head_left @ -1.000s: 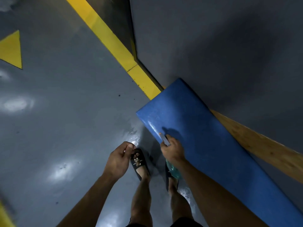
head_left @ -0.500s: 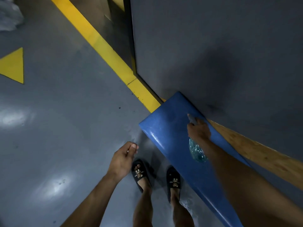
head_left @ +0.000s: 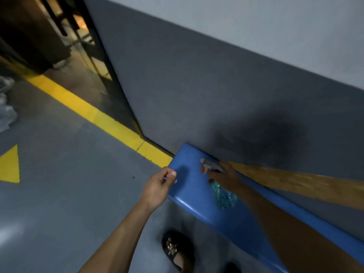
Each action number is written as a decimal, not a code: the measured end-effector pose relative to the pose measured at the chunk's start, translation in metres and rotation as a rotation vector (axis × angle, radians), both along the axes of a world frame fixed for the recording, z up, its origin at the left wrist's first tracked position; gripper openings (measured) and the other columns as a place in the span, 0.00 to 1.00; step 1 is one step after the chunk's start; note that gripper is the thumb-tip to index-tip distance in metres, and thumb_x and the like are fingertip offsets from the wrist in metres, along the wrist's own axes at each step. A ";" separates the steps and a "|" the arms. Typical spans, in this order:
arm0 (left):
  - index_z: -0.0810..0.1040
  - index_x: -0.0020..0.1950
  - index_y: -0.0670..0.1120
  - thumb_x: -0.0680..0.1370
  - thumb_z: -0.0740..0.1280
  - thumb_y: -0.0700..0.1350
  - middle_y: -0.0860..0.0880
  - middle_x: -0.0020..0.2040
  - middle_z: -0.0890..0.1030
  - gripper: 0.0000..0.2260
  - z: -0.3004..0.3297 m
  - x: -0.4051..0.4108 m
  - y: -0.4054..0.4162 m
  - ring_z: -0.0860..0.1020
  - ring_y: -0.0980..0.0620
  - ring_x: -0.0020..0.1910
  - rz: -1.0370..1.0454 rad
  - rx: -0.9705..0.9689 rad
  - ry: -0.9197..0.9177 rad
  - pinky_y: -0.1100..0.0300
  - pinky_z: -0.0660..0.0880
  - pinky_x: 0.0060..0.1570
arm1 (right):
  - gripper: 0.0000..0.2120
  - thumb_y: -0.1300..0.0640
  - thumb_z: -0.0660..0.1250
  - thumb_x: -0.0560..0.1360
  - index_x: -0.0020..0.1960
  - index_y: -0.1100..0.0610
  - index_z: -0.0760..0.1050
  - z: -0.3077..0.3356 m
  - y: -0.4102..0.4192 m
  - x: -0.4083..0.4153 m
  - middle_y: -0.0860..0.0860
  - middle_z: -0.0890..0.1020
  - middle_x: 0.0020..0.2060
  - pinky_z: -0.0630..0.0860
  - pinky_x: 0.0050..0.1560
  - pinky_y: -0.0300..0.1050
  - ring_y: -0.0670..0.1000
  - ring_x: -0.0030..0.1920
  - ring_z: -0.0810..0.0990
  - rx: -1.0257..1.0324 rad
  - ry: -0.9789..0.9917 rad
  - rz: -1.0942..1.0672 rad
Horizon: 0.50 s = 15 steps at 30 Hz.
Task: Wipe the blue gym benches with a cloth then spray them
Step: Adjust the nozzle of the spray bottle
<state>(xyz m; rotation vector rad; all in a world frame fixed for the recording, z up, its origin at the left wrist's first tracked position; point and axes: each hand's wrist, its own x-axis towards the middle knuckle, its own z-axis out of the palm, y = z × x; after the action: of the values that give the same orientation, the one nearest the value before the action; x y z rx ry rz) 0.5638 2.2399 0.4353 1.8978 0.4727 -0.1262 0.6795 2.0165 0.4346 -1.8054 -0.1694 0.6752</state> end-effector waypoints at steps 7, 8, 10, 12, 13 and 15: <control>0.78 0.42 0.47 0.80 0.59 0.61 0.49 0.35 0.82 0.20 0.103 0.062 -0.126 0.78 0.58 0.34 -0.276 0.041 -0.123 0.57 0.73 0.38 | 0.22 0.65 0.62 0.68 0.61 0.59 0.79 0.079 -0.111 -0.020 0.53 0.84 0.47 0.80 0.41 0.42 0.44 0.44 0.83 0.088 -0.061 0.073; 0.78 0.40 0.47 0.81 0.59 0.62 0.50 0.32 0.81 0.22 0.116 0.065 -0.151 0.77 0.57 0.32 -0.322 0.046 -0.108 0.59 0.72 0.37 | 0.22 0.66 0.63 0.67 0.59 0.57 0.80 0.089 -0.134 -0.025 0.51 0.84 0.46 0.80 0.42 0.42 0.45 0.44 0.83 0.090 -0.060 0.051; 0.78 0.37 0.45 0.81 0.57 0.64 0.52 0.30 0.79 0.26 0.136 0.064 -0.207 0.75 0.55 0.31 -0.437 0.043 -0.077 0.60 0.71 0.38 | 0.16 0.65 0.66 0.66 0.50 0.55 0.84 0.105 -0.186 -0.038 0.48 0.85 0.42 0.77 0.43 0.44 0.47 0.44 0.82 0.071 -0.093 0.016; 0.78 0.36 0.44 0.82 0.56 0.65 0.51 0.30 0.79 0.28 0.154 0.055 -0.271 0.75 0.53 0.31 -0.568 0.049 -0.049 0.59 0.71 0.39 | 0.09 0.60 0.70 0.63 0.43 0.57 0.83 0.120 -0.247 -0.056 0.49 0.82 0.38 0.73 0.43 0.49 0.48 0.41 0.79 0.007 -0.155 -0.048; 0.77 0.36 0.44 0.82 0.57 0.64 0.50 0.30 0.79 0.28 0.162 0.049 -0.306 0.75 0.52 0.31 -0.616 0.034 -0.055 0.59 0.71 0.38 | 0.09 0.58 0.71 0.62 0.42 0.58 0.82 0.127 -0.280 -0.067 0.50 0.81 0.36 0.71 0.42 0.49 0.48 0.40 0.78 -0.013 -0.167 -0.098; 0.74 0.35 0.45 0.83 0.57 0.61 0.48 0.31 0.77 0.25 0.180 0.033 -0.376 0.72 0.51 0.30 -0.689 -0.025 -0.073 0.60 0.69 0.34 | 0.12 0.56 0.72 0.61 0.42 0.61 0.80 0.141 -0.346 -0.092 0.52 0.79 0.35 0.70 0.41 0.48 0.49 0.39 0.76 -0.008 -0.202 -0.176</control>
<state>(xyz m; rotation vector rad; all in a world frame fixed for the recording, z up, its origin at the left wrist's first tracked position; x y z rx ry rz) 0.5972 1.8638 0.6155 1.9613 -0.2485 -0.5078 0.5878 1.6700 0.5755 -1.8694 -0.1404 0.3697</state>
